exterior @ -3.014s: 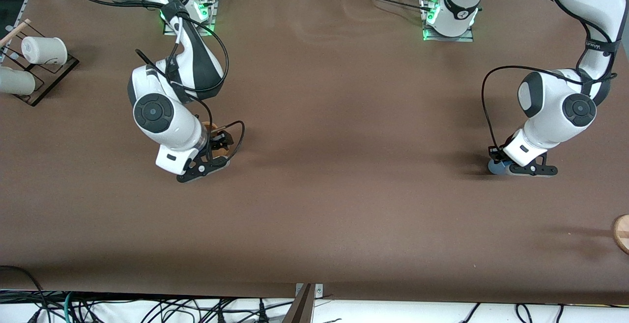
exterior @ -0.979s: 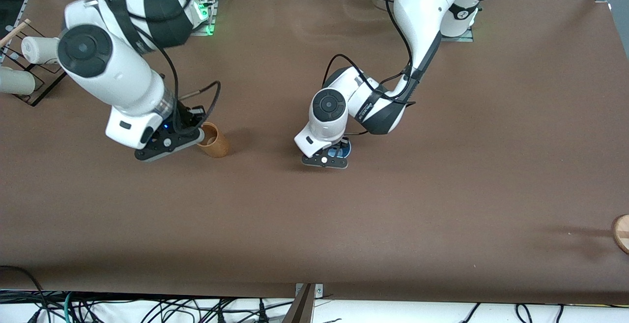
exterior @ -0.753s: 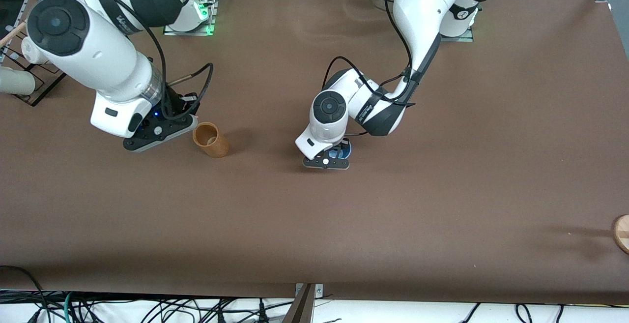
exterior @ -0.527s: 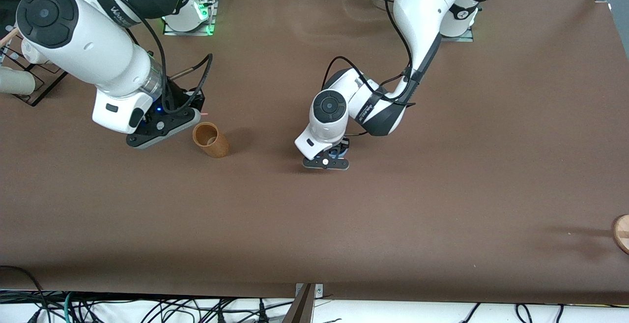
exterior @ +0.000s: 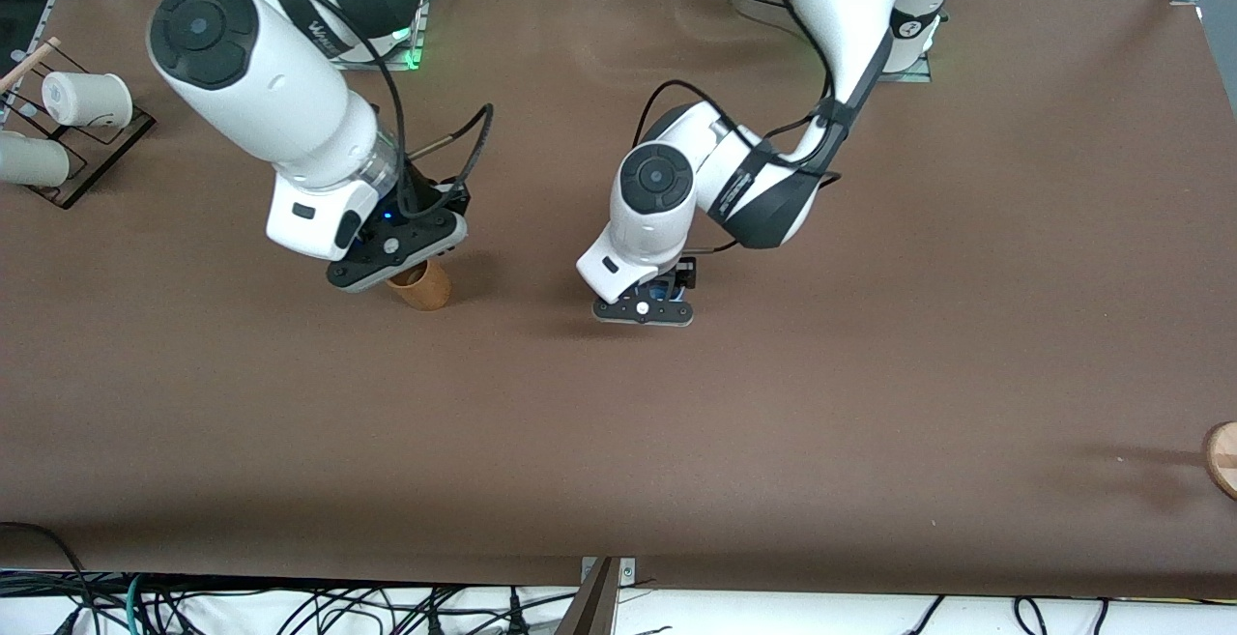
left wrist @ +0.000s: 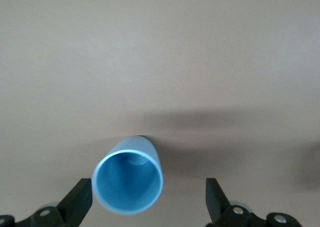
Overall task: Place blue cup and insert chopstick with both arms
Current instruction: 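Set down the blue cup while the right gripper pulls the chopstick out, then withdraw the left gripper while the right gripper carries the chopstick over the cup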
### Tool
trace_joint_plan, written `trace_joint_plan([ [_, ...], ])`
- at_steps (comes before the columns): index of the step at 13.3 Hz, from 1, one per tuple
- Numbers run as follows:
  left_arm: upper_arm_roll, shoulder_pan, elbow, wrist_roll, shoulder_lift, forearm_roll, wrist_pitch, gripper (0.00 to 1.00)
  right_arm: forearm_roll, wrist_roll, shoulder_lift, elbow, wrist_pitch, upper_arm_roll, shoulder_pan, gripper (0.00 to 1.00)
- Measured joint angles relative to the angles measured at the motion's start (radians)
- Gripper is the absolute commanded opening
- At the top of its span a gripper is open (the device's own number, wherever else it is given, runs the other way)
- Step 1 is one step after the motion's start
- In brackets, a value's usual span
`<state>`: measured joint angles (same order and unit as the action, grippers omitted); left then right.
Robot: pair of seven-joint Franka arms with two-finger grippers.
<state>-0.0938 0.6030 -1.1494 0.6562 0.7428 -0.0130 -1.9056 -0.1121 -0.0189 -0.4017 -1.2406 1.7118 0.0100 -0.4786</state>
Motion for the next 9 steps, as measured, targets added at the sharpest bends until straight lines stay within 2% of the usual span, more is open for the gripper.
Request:
trace_joint_plan([
  [3,0.009,-0.093,0.002,-0.082,-0.123,0.0,0.119,1.0,0.0,-0.057,-0.025,0.0,0.048,-0.001,-0.026,0.0],
  [9,0.018,-0.441,-0.007,-0.458,-0.332,0.001,0.364,1.0,-0.002,-0.293,-0.107,0.0,0.245,-0.004,-0.159,0.0],
])
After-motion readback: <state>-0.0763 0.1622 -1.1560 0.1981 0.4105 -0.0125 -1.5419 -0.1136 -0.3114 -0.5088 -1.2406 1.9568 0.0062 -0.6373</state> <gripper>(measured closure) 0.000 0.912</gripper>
